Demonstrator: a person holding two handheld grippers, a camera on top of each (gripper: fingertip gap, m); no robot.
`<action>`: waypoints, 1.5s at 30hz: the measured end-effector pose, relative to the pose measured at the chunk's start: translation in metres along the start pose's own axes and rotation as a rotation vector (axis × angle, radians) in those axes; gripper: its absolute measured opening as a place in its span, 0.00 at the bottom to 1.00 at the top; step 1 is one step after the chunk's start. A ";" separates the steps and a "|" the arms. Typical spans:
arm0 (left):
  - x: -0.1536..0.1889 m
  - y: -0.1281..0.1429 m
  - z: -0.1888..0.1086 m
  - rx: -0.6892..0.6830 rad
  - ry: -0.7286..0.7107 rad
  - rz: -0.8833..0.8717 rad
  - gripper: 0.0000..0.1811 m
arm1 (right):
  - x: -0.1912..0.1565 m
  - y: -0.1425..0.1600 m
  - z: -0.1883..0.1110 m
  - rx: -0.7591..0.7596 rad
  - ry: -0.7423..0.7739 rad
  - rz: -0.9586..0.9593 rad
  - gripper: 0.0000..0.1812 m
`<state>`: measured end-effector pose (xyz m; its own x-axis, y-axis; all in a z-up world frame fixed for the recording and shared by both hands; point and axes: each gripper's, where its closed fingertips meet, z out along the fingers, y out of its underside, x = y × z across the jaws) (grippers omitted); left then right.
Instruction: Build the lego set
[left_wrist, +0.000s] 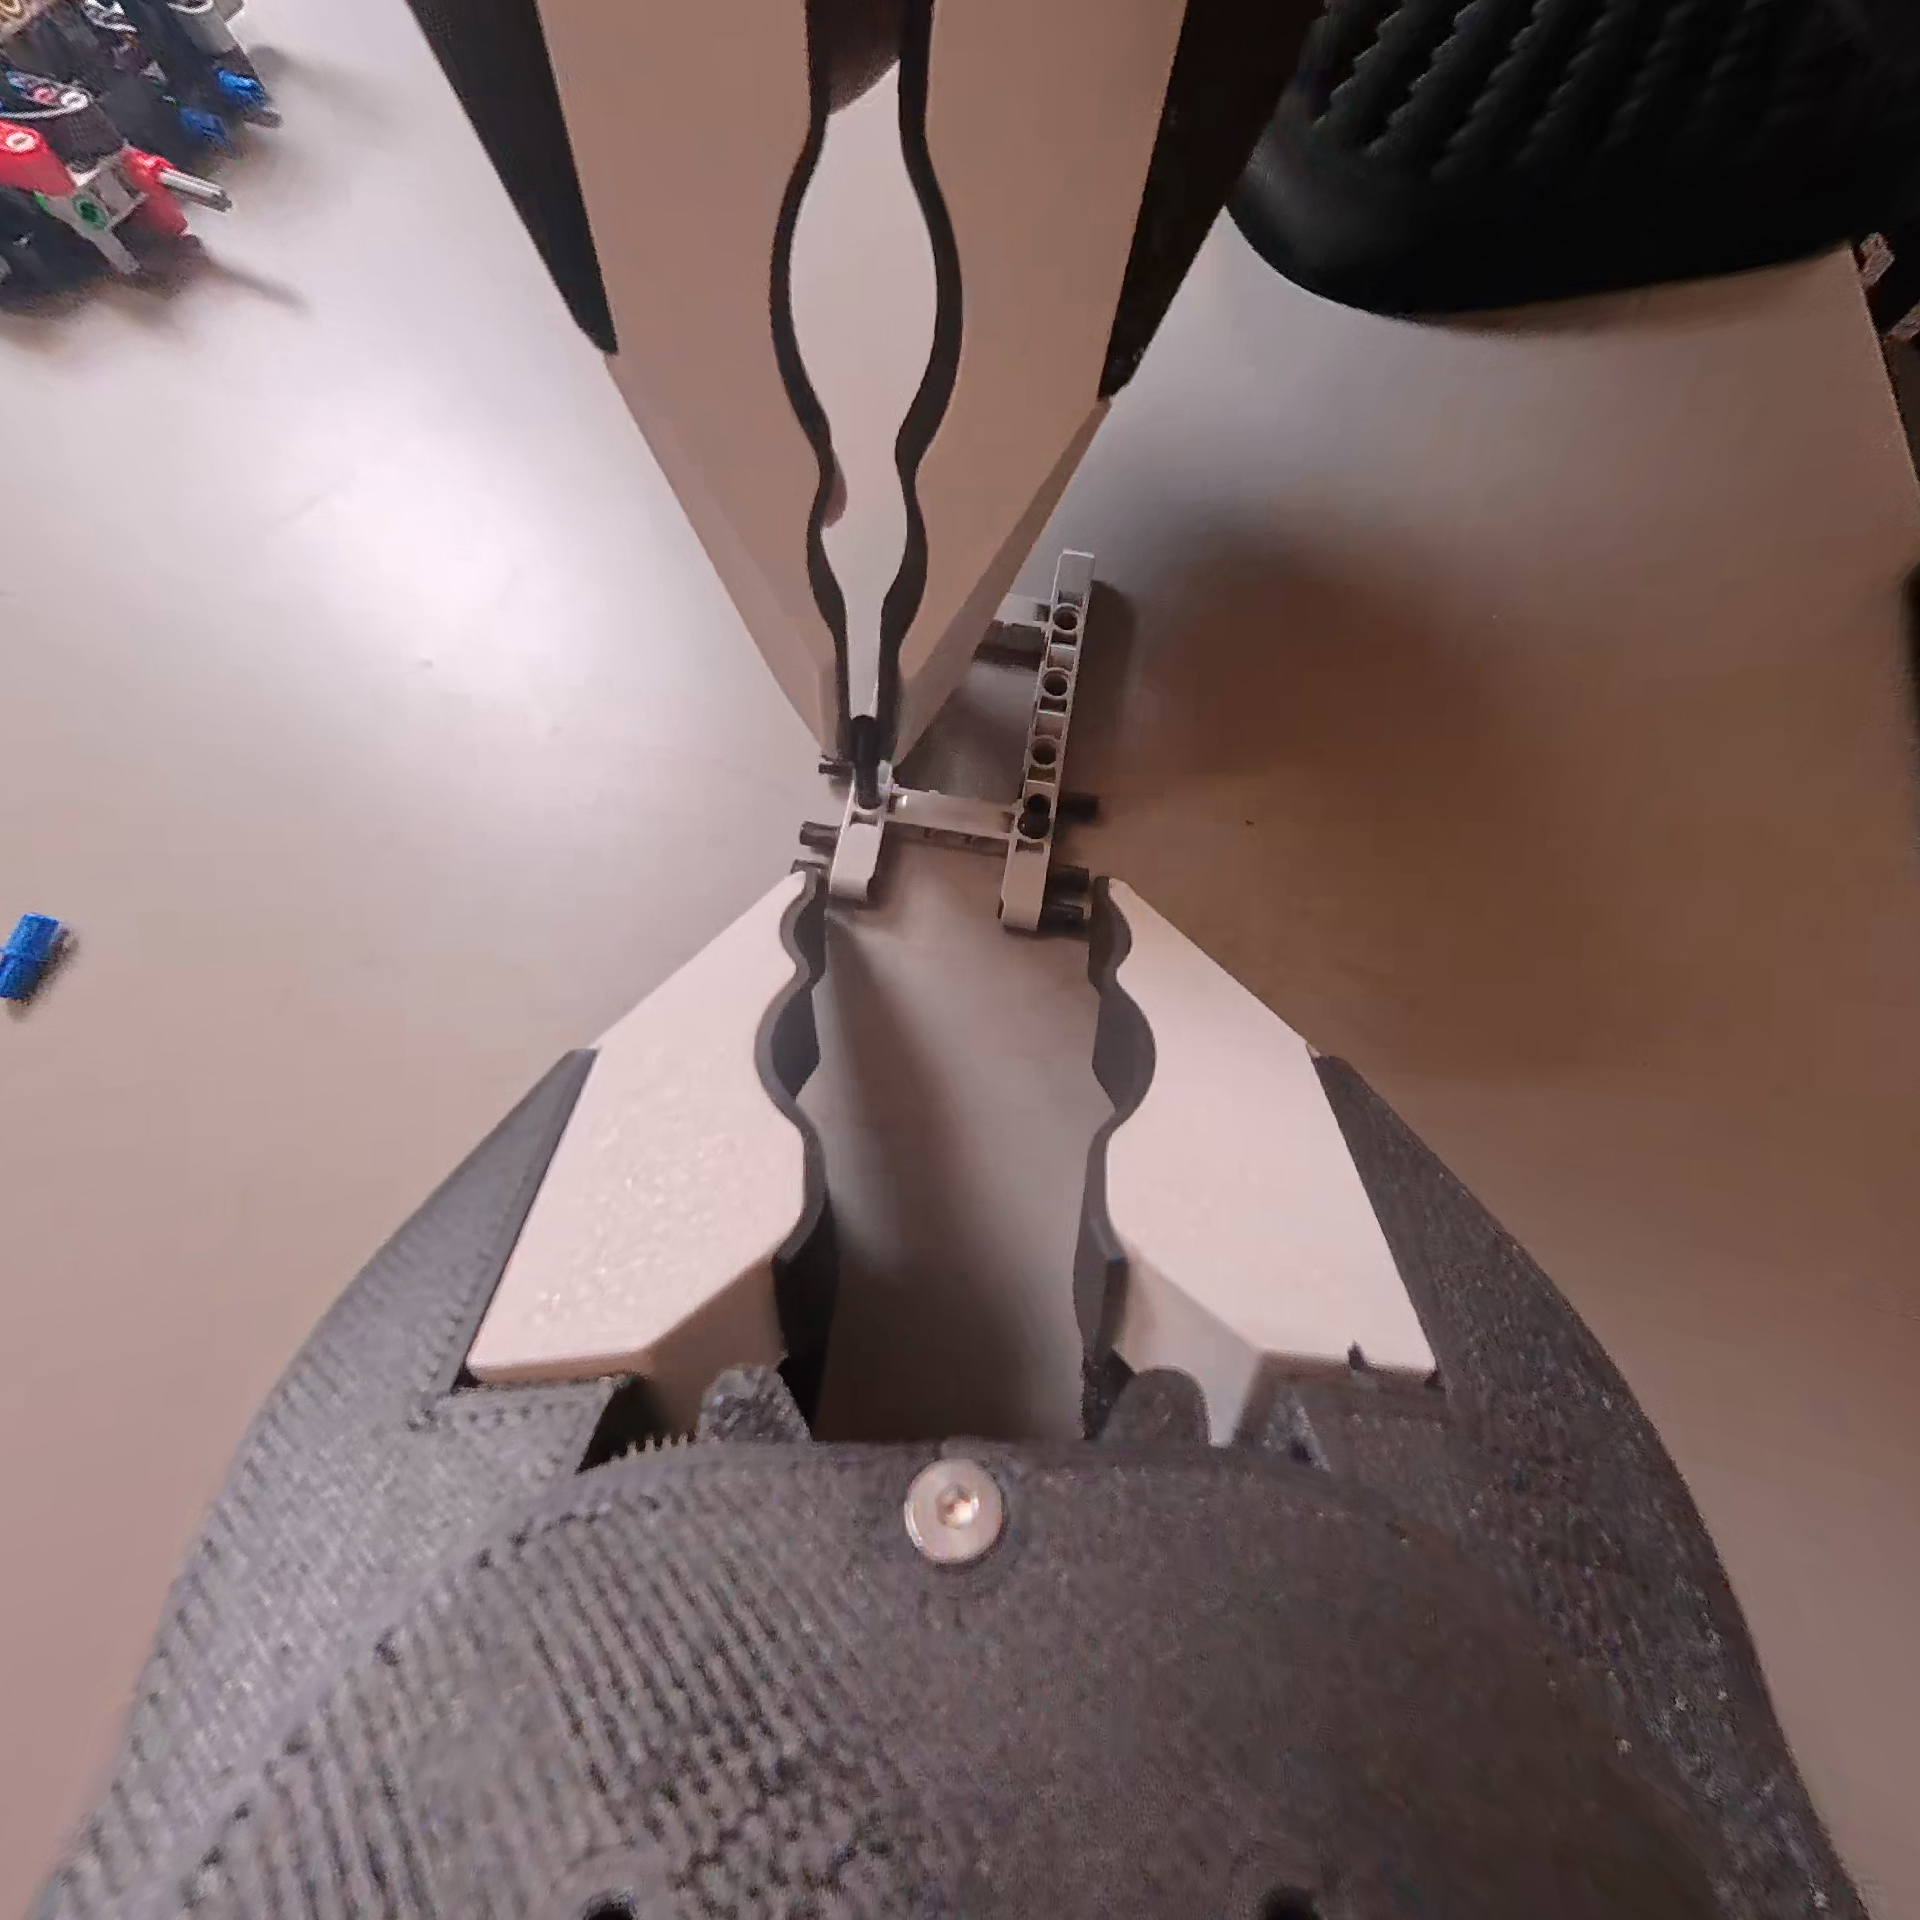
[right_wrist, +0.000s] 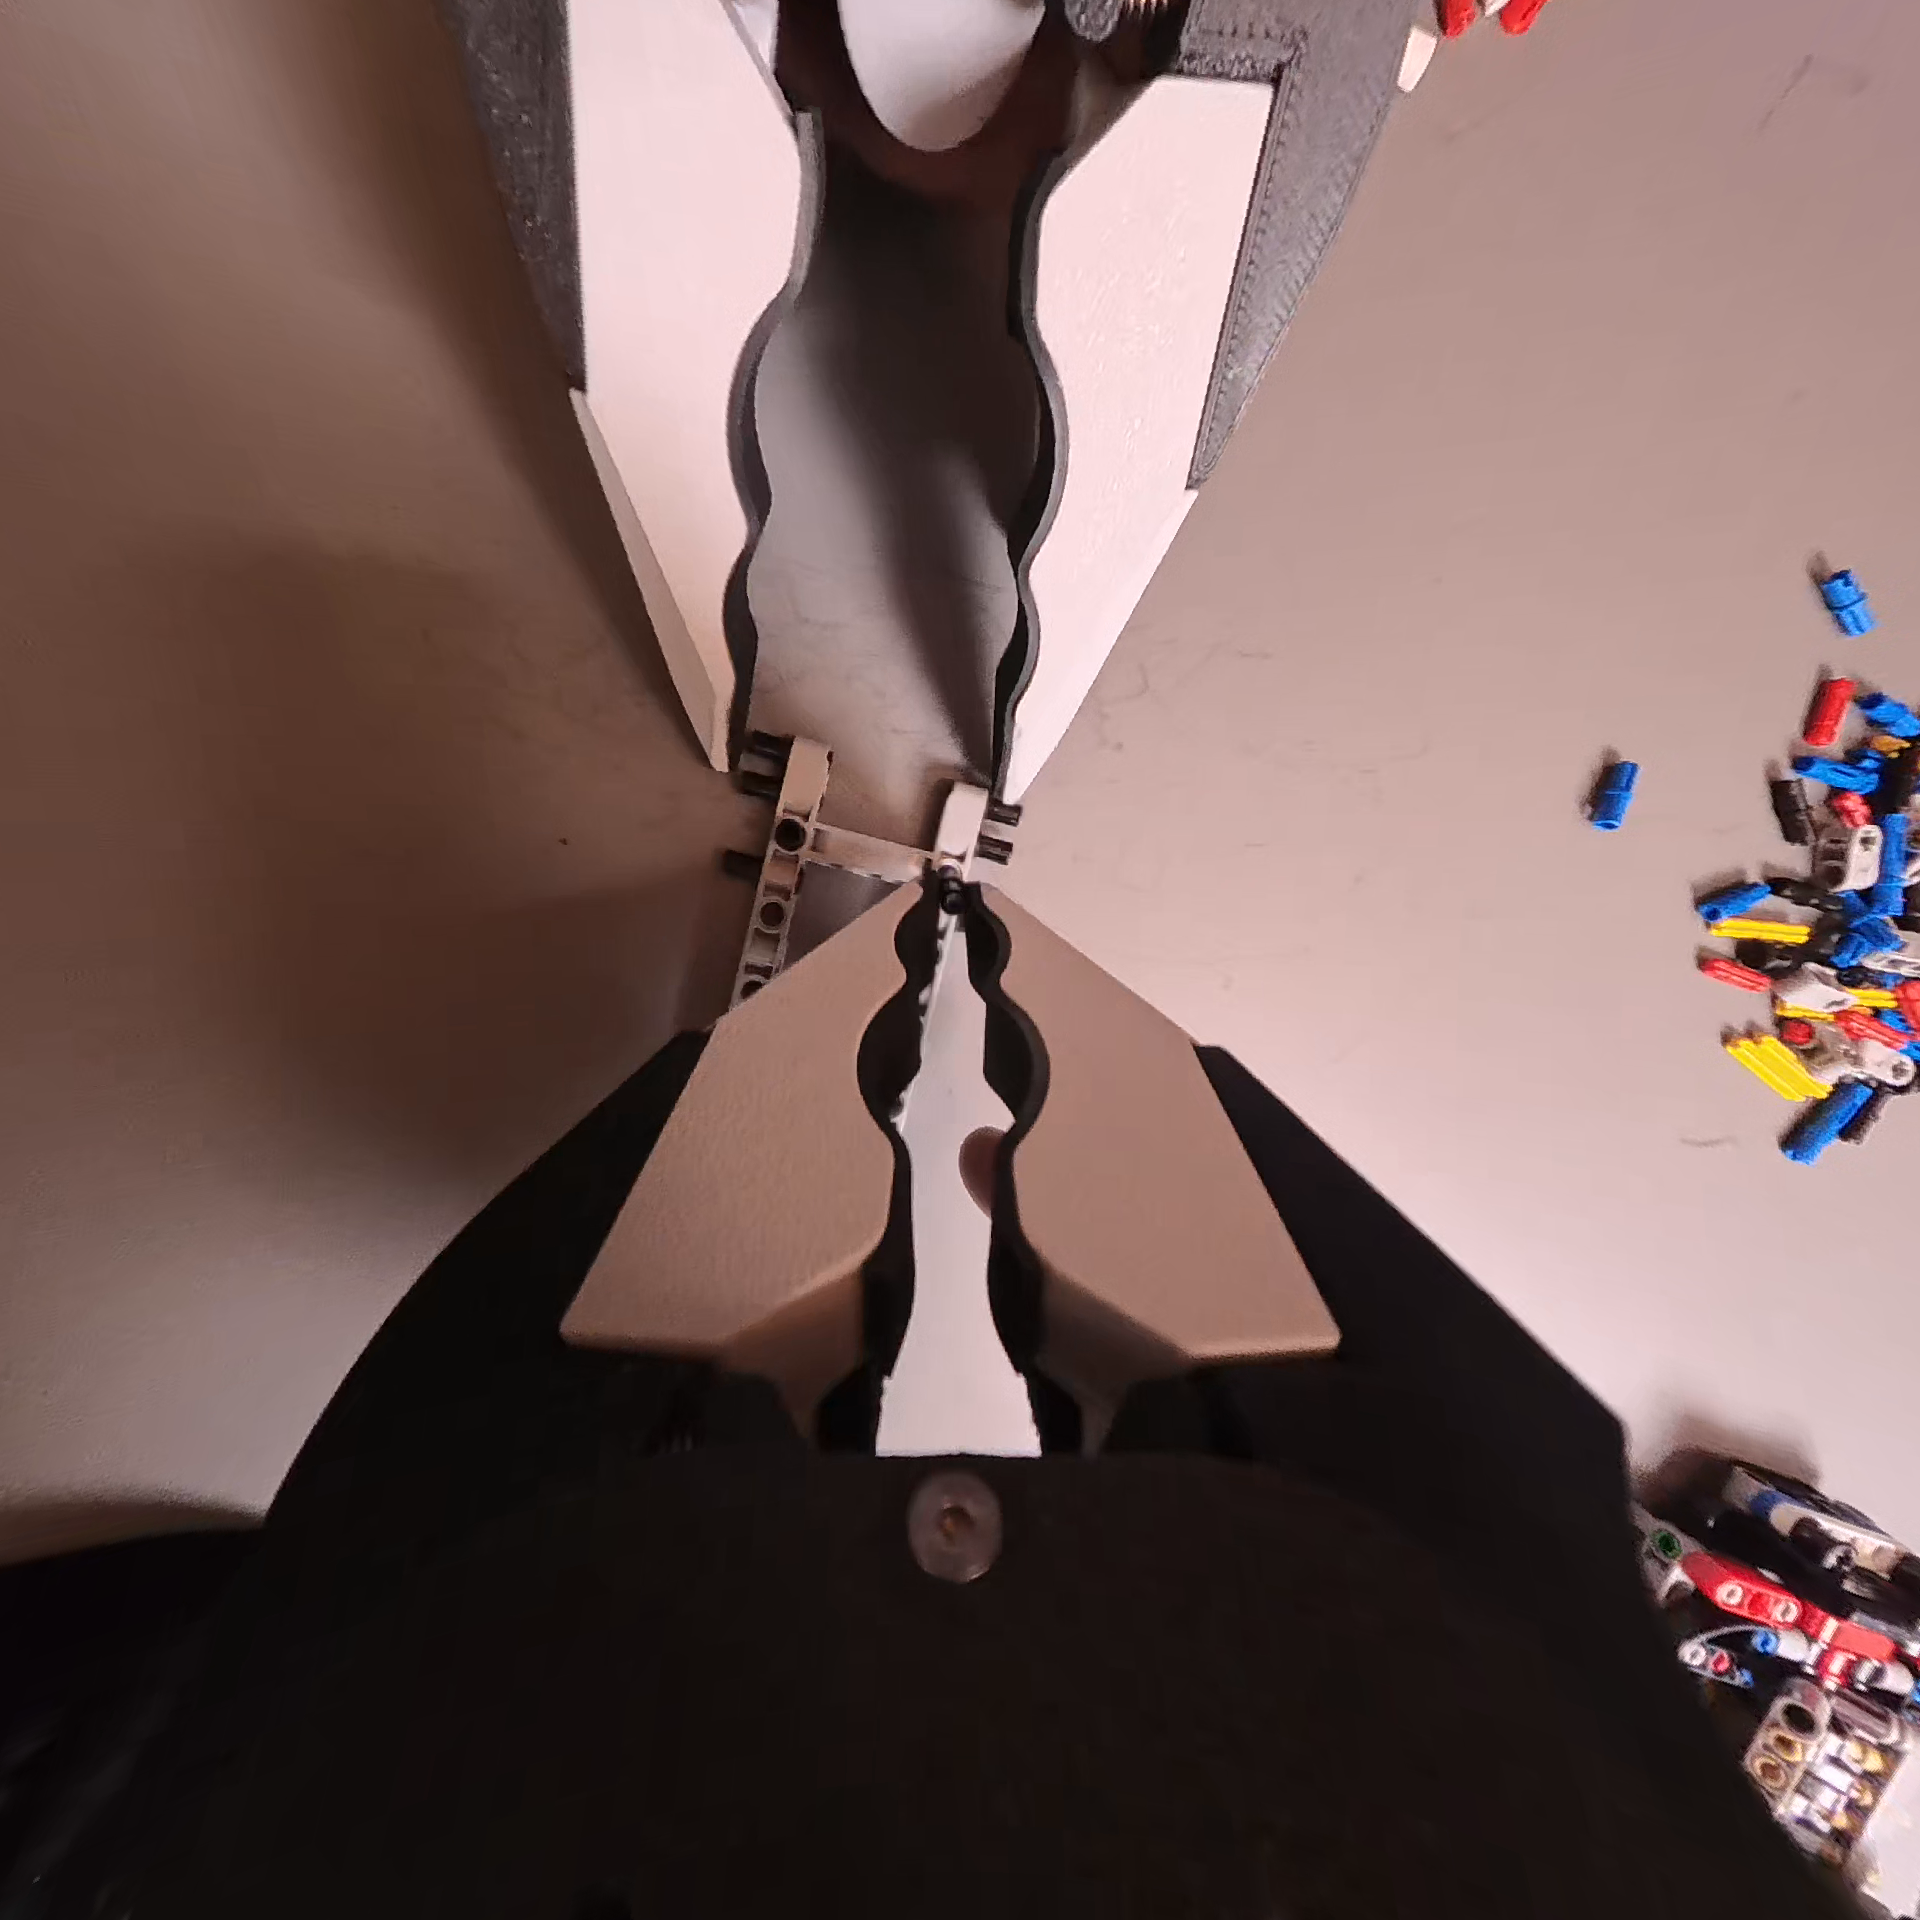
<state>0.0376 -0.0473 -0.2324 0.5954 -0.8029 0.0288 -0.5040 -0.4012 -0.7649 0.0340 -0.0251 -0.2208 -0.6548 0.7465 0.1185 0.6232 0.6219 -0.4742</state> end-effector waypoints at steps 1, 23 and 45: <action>0.000 0.000 0.000 0.001 0.001 0.005 0.28 | 0.000 0.001 0.001 -0.009 -0.003 0.001 0.02; -0.001 -0.003 0.003 0.007 0.057 0.076 0.34 | -0.004 0.001 0.003 -0.091 -0.051 -0.019 0.02; -0.003 0.000 0.005 -0.010 0.072 0.078 0.28 | -0.007 -0.002 0.006 -0.197 -0.107 -0.062 0.01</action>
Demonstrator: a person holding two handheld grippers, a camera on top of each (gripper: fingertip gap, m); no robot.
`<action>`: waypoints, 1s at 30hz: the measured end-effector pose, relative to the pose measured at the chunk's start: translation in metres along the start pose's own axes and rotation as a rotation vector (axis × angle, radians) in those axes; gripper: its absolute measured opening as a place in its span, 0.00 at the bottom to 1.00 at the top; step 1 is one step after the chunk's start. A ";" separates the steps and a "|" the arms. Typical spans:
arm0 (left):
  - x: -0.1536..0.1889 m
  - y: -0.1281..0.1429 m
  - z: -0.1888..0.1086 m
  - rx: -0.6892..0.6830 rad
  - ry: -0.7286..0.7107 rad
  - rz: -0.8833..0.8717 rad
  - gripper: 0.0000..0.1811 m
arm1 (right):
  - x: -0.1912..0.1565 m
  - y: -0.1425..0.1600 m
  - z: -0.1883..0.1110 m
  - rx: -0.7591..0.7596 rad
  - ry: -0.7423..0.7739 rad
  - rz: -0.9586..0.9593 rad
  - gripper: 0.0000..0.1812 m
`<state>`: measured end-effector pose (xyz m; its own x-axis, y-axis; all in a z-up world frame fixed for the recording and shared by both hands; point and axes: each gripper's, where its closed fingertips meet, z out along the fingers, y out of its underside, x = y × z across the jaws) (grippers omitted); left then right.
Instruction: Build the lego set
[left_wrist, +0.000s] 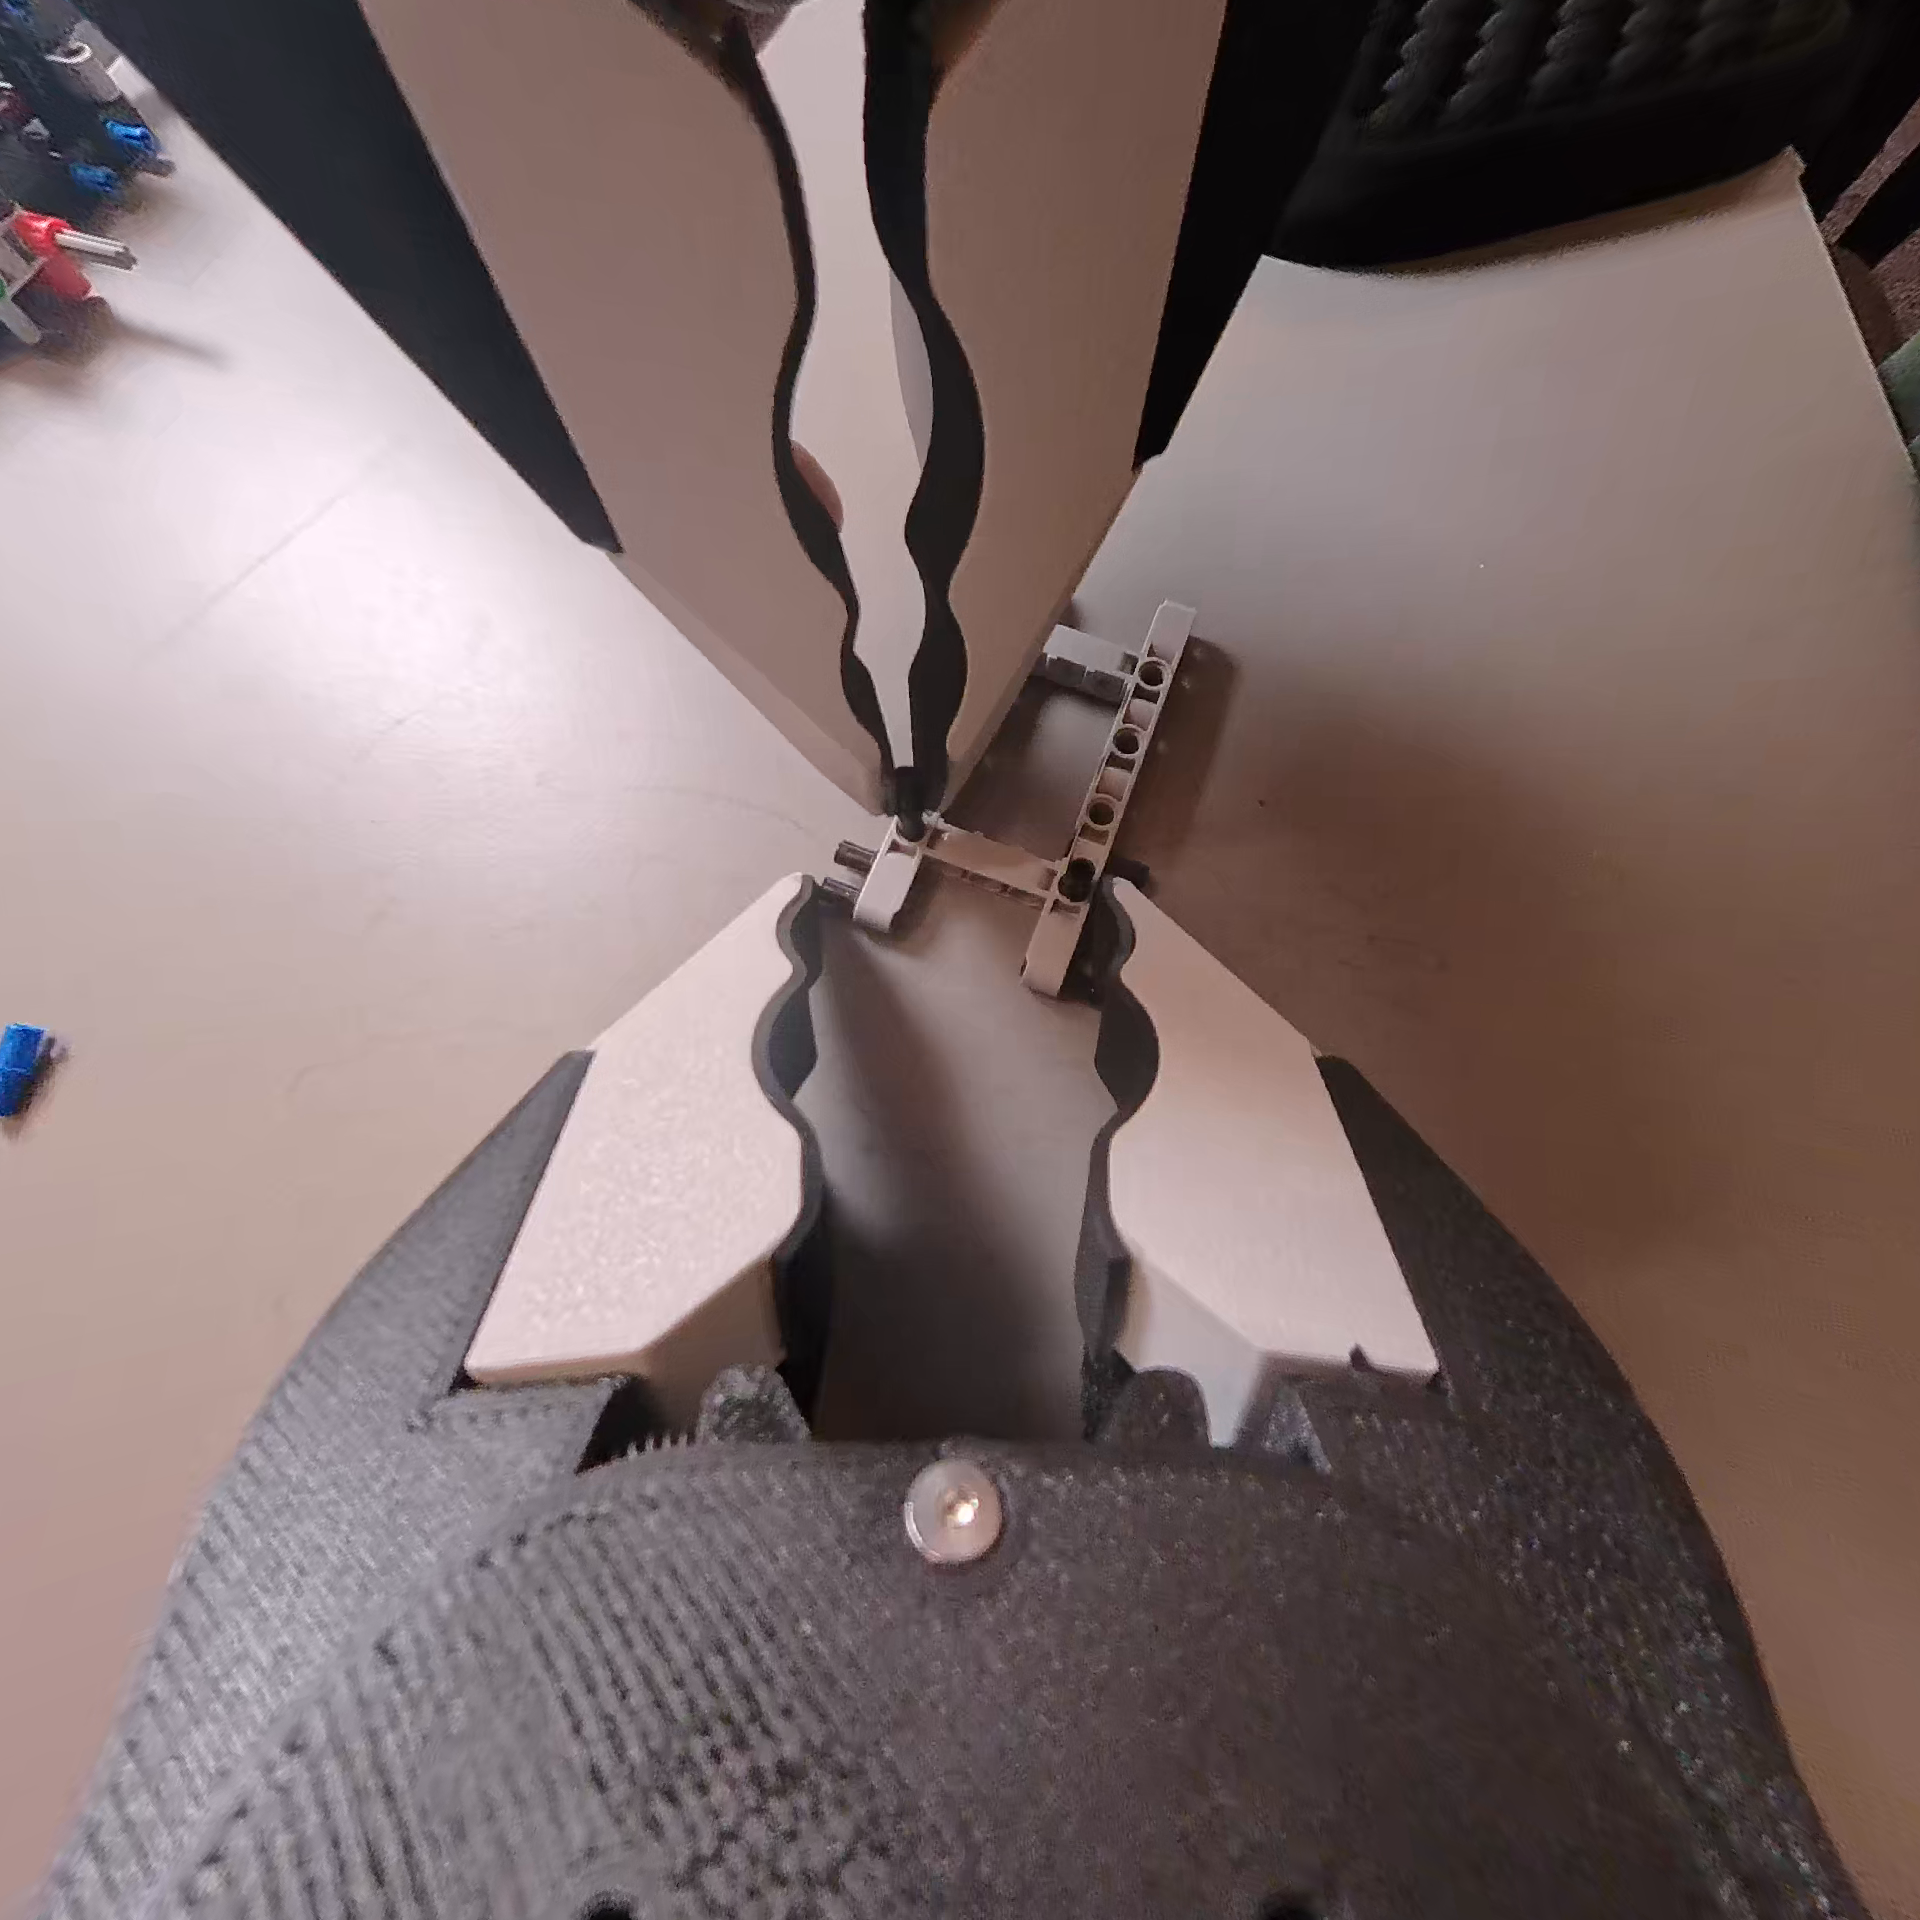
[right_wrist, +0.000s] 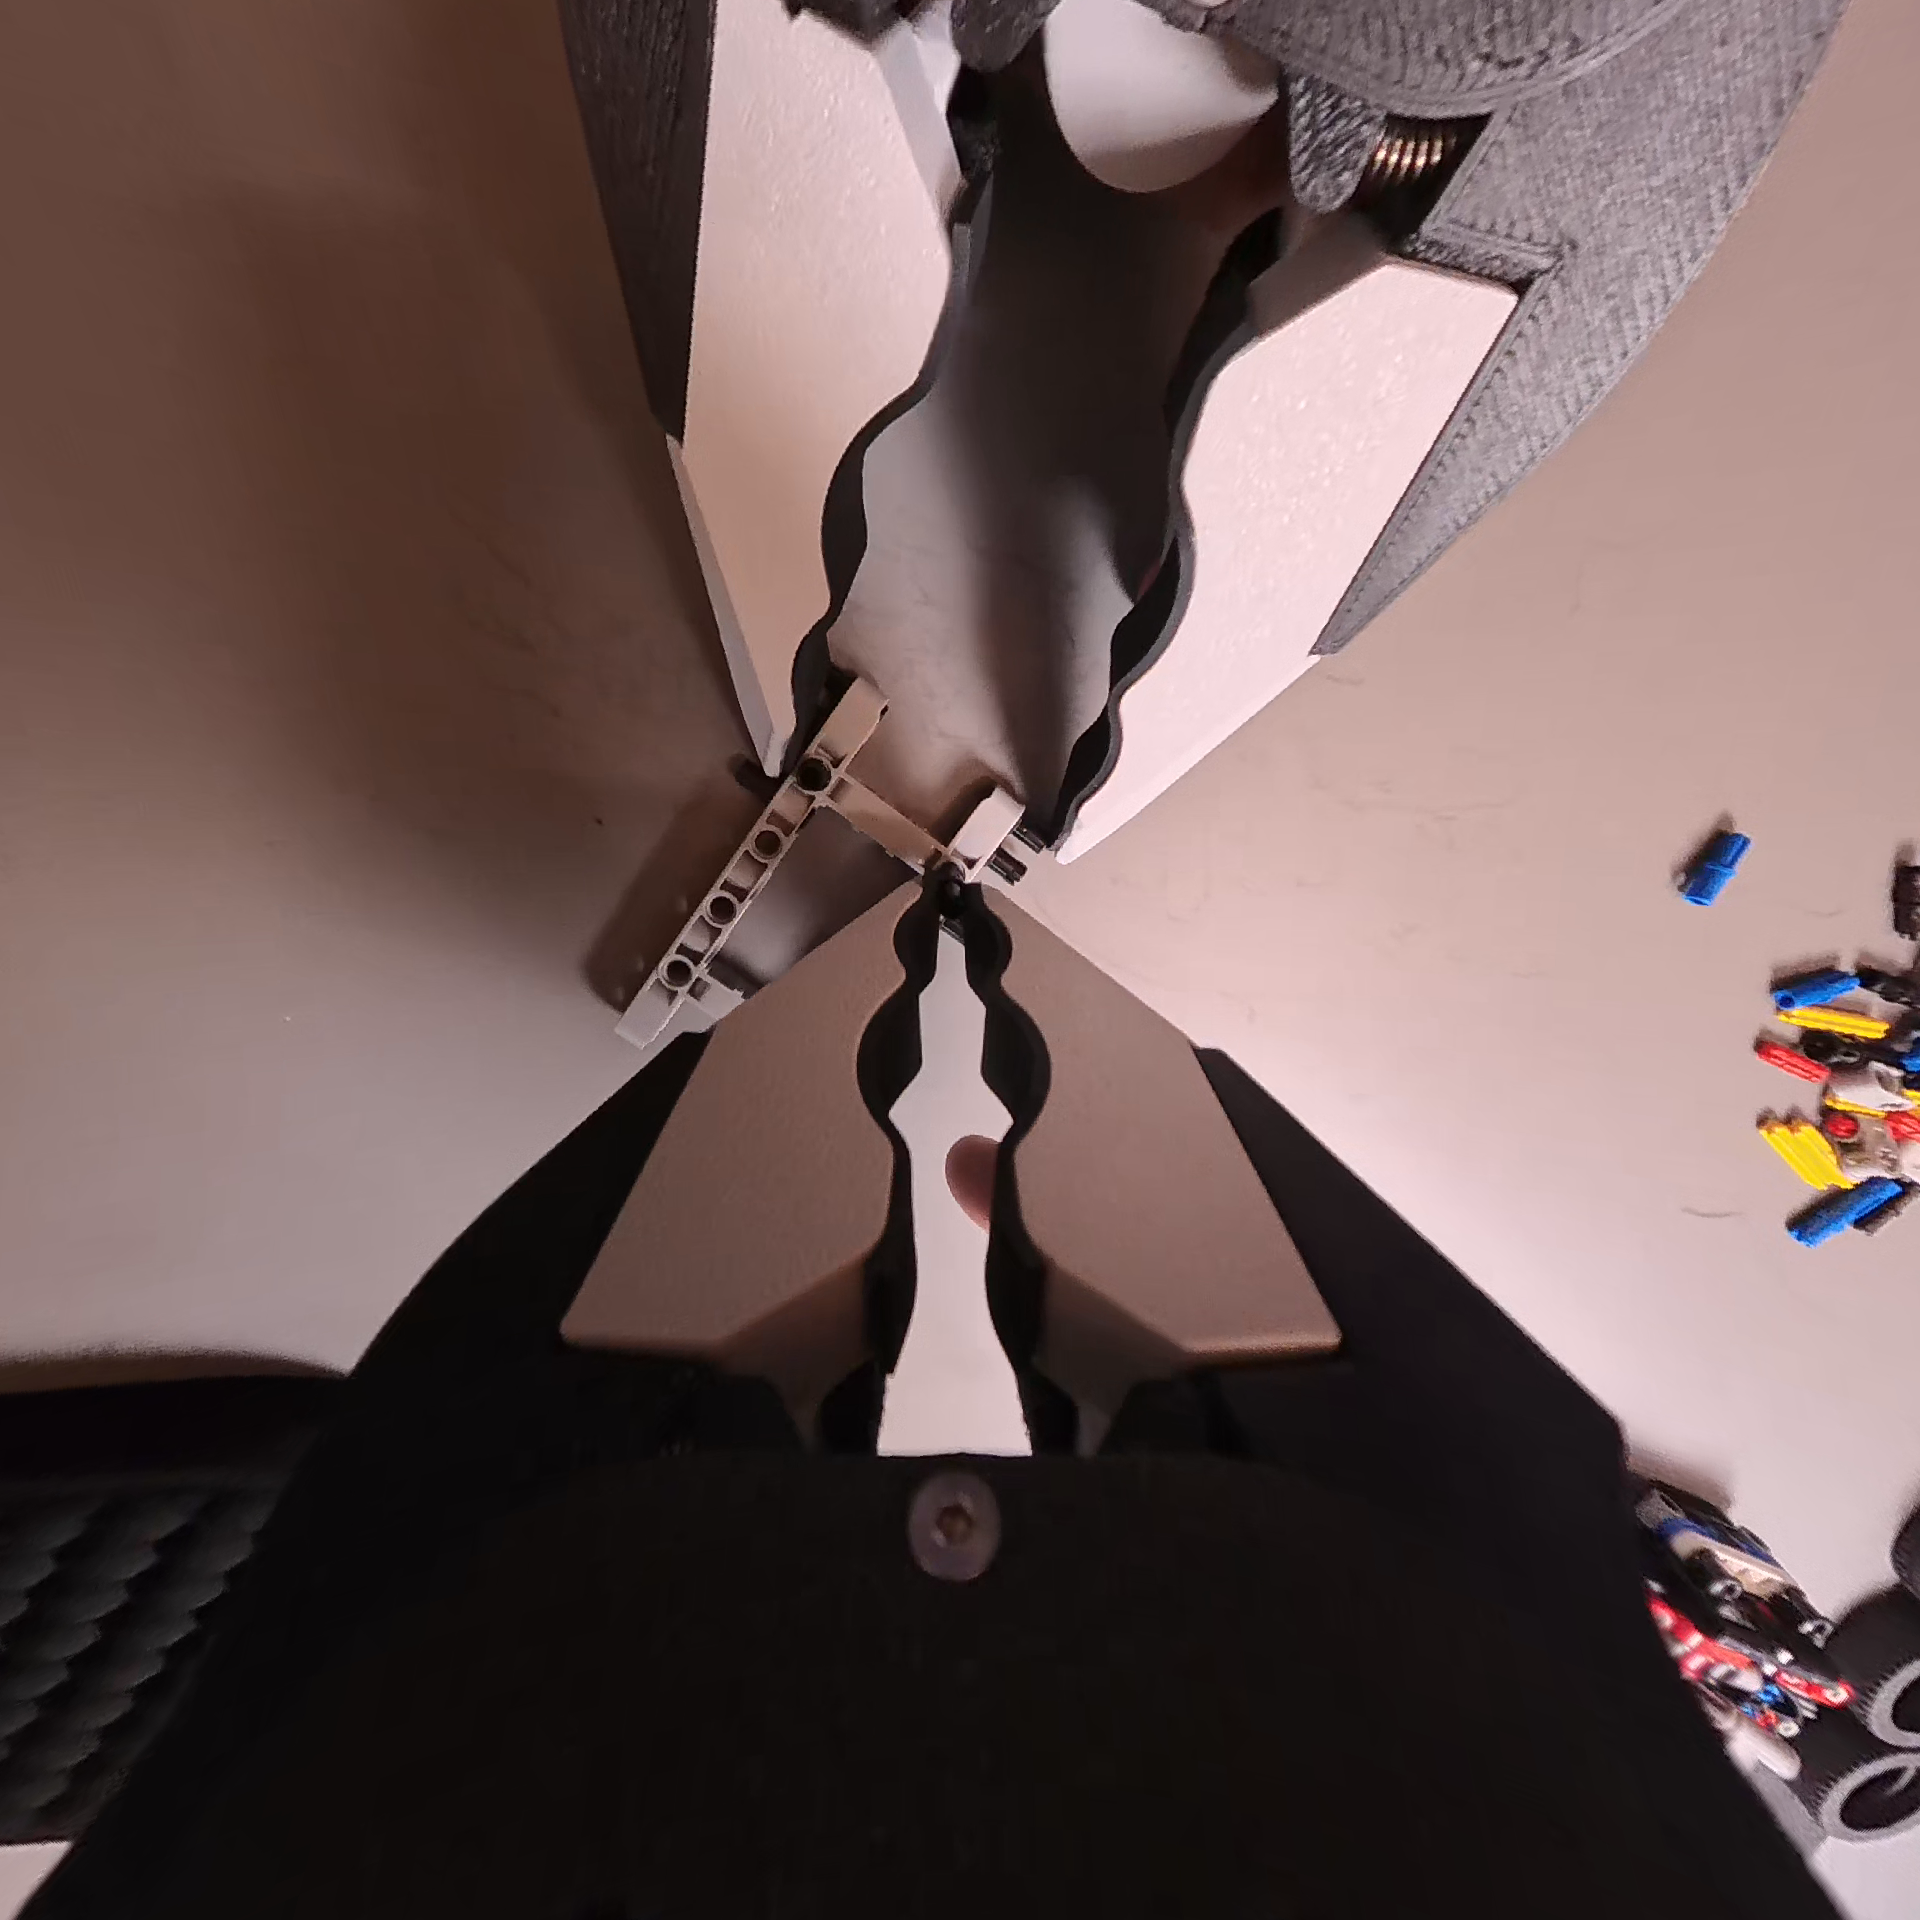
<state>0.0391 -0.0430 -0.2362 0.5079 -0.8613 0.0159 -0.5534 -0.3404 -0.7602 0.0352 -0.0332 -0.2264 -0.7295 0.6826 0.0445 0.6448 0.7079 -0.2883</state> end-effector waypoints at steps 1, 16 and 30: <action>0.000 0.000 0.000 0.000 -0.001 0.003 0.28 | 0.000 -0.001 0.000 0.001 -0.002 0.002 0.01; 0.008 0.001 -0.002 0.011 0.003 0.047 0.19 | -0.005 -0.003 0.000 0.068 -0.003 0.025 0.01; 0.005 -0.056 -0.057 0.474 0.102 -0.193 0.13 | 0.011 -0.058 -0.080 1.059 0.074 0.426 0.02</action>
<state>0.0348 -0.0498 -0.1560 0.4911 -0.8402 0.2299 -0.0846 -0.3087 -0.9474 0.0077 -0.0524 -0.1325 -0.4600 0.8641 -0.2043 0.2949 -0.0683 -0.9531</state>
